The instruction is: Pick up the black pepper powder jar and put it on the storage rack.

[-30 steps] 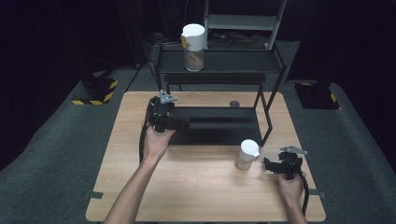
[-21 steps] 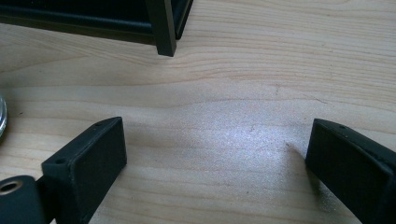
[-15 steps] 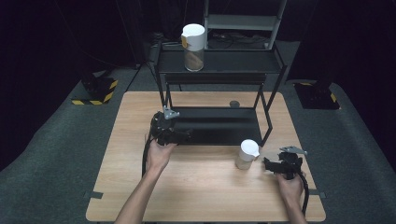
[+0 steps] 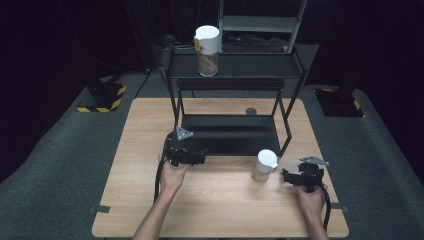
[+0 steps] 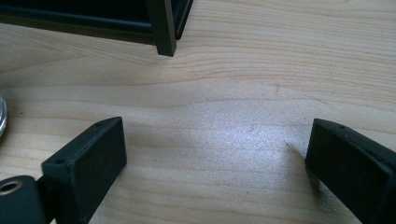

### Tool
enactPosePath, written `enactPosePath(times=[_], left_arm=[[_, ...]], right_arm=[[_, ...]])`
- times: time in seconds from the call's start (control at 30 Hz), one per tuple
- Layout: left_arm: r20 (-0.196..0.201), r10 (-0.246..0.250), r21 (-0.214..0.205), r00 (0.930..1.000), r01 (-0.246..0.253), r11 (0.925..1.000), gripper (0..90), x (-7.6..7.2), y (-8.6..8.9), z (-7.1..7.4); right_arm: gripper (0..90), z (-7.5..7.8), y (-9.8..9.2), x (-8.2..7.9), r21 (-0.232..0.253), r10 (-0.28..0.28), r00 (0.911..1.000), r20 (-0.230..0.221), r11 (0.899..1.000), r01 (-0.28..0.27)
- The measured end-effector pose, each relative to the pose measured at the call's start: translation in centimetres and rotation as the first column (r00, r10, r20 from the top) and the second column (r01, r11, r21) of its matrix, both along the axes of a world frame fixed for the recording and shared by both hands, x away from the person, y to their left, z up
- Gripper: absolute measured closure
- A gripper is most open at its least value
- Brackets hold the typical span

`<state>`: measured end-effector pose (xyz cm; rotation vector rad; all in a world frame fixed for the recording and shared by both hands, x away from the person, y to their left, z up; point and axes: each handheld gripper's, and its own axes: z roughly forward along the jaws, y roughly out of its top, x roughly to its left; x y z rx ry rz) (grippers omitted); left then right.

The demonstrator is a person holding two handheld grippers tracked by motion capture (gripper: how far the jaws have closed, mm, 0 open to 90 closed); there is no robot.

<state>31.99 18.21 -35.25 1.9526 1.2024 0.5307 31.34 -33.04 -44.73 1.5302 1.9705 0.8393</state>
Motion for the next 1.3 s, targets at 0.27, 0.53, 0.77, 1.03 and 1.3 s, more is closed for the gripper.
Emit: enactPosePath(times=[0.27, 0.53, 0.77, 1.03, 1.3], left_arm=[[-0.023, 0.015, 0.001, 0.9996, -0.015, 0.9999, 4.5, 0.1, -0.2, -1.6], [-0.045, 0.026, 0.011, 0.9986, -0.025, 0.9996, 4.5, 0.3, -0.7, -3.3], [-0.064, 0.036, 0.013, 0.9973, -0.036, 0.9993, 4.5, 0.6, -1.1, -5.1], [-0.088, 0.048, 0.06, 0.995, -0.043, 0.9973, 4.4, 1.0, -2.2, -7.0], [-0.099, 0.071, 0.077, 0.9926, -0.064, 0.995, 4.3, 0.9, -2.4, -8.3]], right_arm=[[4.5, 0.0, 0.0, 0.0, 0.0, -0.001, 1.0, -0.001, 1.0, 0.001], [4.5, 0.0, 0.0, 0.0, 0.001, 0.0, 1.0, 0.0, 1.0, 0.0], [4.5, 0.0, 0.0, 0.0, 0.0, 0.001, 1.0, 0.0, 1.0, -0.001], [4.5, 0.0, 0.0, 0.0, 0.0, -0.001, 1.0, 0.0, 1.0, 0.001], [4.5, 0.0, 0.1, 0.0, 0.001, -0.003, 1.0, -0.001, 1.0, 0.003]])
